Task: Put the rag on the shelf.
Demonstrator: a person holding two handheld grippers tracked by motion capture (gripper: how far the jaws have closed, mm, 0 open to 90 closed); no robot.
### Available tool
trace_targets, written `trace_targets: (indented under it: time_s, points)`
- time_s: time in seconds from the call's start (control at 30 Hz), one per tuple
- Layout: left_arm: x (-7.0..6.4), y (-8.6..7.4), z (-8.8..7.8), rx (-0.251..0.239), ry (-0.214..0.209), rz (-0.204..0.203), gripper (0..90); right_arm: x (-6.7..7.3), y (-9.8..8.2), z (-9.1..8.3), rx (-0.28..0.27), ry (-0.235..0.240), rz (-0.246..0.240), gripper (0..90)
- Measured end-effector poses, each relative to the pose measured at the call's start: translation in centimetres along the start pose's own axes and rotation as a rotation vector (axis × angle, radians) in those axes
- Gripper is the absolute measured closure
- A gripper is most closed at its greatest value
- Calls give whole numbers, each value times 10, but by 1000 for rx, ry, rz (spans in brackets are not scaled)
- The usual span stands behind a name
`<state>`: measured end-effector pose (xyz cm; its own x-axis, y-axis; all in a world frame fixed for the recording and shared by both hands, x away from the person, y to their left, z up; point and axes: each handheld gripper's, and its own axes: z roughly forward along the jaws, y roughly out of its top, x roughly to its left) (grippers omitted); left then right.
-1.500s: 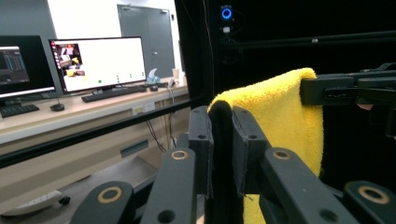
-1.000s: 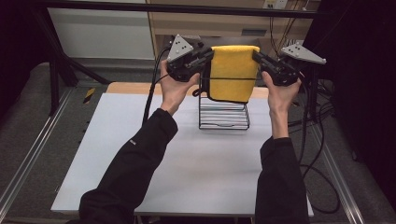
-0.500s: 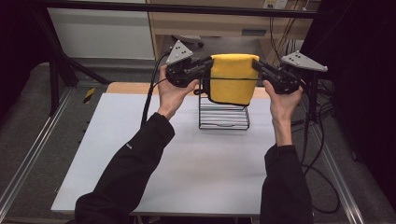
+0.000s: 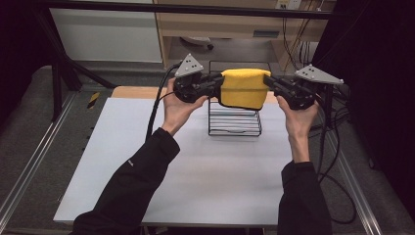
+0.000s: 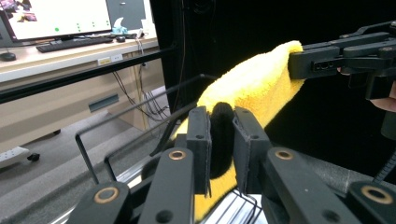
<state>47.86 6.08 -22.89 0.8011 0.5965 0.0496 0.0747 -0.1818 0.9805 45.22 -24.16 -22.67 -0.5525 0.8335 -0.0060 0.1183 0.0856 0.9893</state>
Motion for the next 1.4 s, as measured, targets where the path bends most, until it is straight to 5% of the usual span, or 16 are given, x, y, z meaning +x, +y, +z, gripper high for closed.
trace_targets:
  time_s: [0.47,0.77,0.93,1.13,1.4]
  points:
    - [-7,-21,1,76,-29,32,738,-1,-26,-3,49,48,-10,824]
    - [-9,-15,-10,113,-72,25,679,-4,-39,-3,42,66,-20,823]
    - [-6,-7,-15,92,-88,-5,732,-3,-41,-3,50,62,-36,821]
    - [-4,-14,1,161,-100,-48,889,-3,-43,-3,53,67,-43,804]
    - [-3,-32,19,213,-88,-57,899,-2,-44,-9,86,93,-42,704]
